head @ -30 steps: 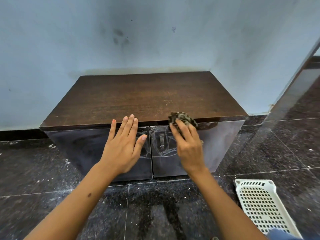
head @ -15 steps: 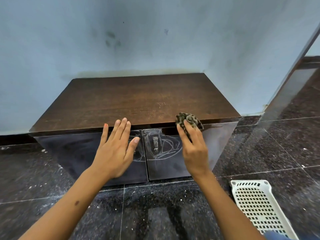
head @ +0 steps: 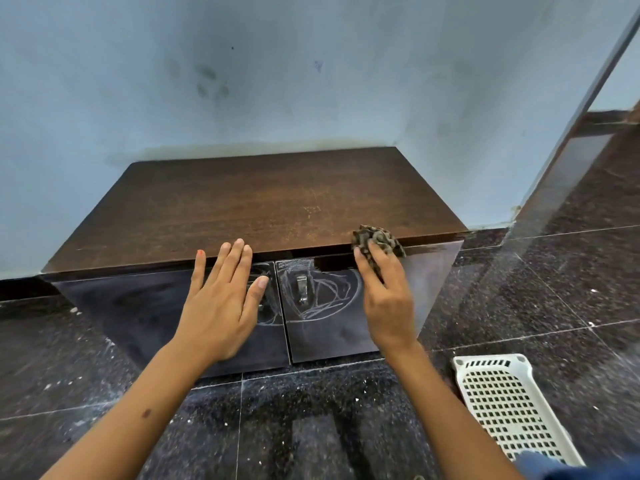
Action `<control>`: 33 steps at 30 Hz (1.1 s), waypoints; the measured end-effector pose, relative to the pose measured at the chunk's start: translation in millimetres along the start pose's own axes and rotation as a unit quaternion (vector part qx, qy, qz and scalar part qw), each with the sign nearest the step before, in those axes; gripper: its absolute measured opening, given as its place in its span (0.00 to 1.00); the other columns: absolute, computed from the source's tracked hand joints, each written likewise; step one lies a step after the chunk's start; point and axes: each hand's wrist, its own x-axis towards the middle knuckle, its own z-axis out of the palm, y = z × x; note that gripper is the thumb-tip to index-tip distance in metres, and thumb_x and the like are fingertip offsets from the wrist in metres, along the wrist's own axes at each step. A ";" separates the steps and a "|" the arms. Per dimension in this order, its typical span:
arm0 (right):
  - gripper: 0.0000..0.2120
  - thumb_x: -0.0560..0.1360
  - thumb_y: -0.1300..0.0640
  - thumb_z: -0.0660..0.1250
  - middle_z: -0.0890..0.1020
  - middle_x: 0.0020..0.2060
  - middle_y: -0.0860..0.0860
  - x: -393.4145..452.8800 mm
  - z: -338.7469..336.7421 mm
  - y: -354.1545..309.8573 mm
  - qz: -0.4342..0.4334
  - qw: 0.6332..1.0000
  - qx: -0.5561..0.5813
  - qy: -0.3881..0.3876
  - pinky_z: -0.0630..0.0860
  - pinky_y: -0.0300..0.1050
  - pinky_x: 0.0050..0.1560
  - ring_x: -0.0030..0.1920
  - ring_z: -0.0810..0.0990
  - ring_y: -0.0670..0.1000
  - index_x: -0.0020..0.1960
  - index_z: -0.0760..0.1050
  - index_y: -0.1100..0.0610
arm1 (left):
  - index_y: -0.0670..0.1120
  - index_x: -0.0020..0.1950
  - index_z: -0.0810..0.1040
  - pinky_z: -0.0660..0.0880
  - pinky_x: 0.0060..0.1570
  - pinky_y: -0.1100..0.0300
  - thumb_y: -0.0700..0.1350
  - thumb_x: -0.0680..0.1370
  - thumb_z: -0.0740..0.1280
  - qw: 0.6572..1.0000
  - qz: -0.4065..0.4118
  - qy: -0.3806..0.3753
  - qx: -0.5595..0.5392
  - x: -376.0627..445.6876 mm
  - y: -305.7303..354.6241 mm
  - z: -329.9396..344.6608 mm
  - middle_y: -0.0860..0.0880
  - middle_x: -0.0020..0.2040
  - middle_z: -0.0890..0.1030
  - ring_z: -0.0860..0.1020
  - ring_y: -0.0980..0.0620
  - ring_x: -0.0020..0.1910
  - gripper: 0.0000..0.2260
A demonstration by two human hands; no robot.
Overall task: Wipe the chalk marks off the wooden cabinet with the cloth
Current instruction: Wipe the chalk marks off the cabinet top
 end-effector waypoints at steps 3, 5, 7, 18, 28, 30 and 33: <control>0.16 0.74 0.70 0.63 0.78 0.59 0.61 4.5 -10.4 19.0 0.034 0.999 0.000 -0.002 0.75 0.53 0.60 0.59 0.78 0.59 0.62 0.76 0.65 | 0.45 0.77 0.47 0.27 0.69 0.57 0.62 0.72 0.30 1.000 0.011 0.004 0.012 -1.6 -3.4 -1.1 0.50 0.78 0.47 0.41 0.55 0.76 0.38; 0.17 0.77 0.69 0.60 0.75 0.62 0.59 6.2 -22.3 44.5 0.156 0.987 0.010 0.031 0.70 0.44 0.66 0.63 0.73 0.54 0.65 0.73 0.64 | 0.45 0.77 0.47 0.27 0.69 0.56 0.62 0.73 0.30 1.000 0.014 0.005 0.013 -2.2 -5.1 -1.1 0.51 0.78 0.47 0.41 0.56 0.76 0.37; 0.18 0.78 0.70 0.59 0.72 0.65 0.62 12.0 -34.9 66.7 0.253 0.966 0.002 0.062 0.64 0.43 0.68 0.66 0.70 0.59 0.66 0.71 0.64 | 0.45 0.77 0.47 0.26 0.69 0.56 0.62 0.73 0.30 1.000 0.013 0.006 0.007 -2.7 -4.8 -0.1 0.51 0.78 0.47 0.41 0.55 0.76 0.37; 0.18 0.76 0.72 0.61 0.72 0.63 0.66 9.9 -24.6 40.6 0.211 0.976 0.020 0.049 0.68 0.56 0.66 0.63 0.71 0.65 0.65 0.73 0.65 | 0.44 0.77 0.51 0.27 0.70 0.56 0.61 0.75 0.32 0.999 0.001 0.030 0.018 -3.6 -21.3 -2.0 0.49 0.78 0.51 0.45 0.54 0.77 0.36; 0.17 0.71 0.68 0.64 0.80 0.55 0.62 0.7 39.7 -109.9 -0.076 0.996 0.021 -0.041 0.77 0.54 0.57 0.56 0.80 0.61 0.60 0.78 0.65 | 0.43 0.77 0.51 0.30 0.71 0.53 0.62 0.75 0.34 0.995 -0.081 0.052 0.020 -19.9 -60.1 -2.1 0.47 0.78 0.49 0.44 0.52 0.77 0.36; 0.18 0.70 0.69 0.67 0.80 0.56 0.61 2.6 43.5 -119.9 -0.093 0.994 0.020 -0.055 0.78 0.53 0.56 0.57 0.79 0.61 0.60 0.77 0.64 | 0.42 0.77 0.51 0.30 0.71 0.53 0.61 0.77 0.36 0.993 -0.104 0.058 0.018 -23.0 -68.3 -2.7 0.47 0.78 0.49 0.44 0.52 0.77 0.34; 0.17 0.72 0.69 0.63 0.79 0.56 0.63 -1.4 37.3 -101.7 -0.034 0.999 -0.005 -0.041 0.77 0.57 0.57 0.58 0.78 0.61 0.60 0.78 0.65 | 0.42 0.77 0.51 0.31 0.71 0.52 0.59 0.77 0.38 0.986 -0.150 0.071 0.009 -27.9 -84.1 -3.8 0.46 0.78 0.49 0.44 0.51 0.77 0.33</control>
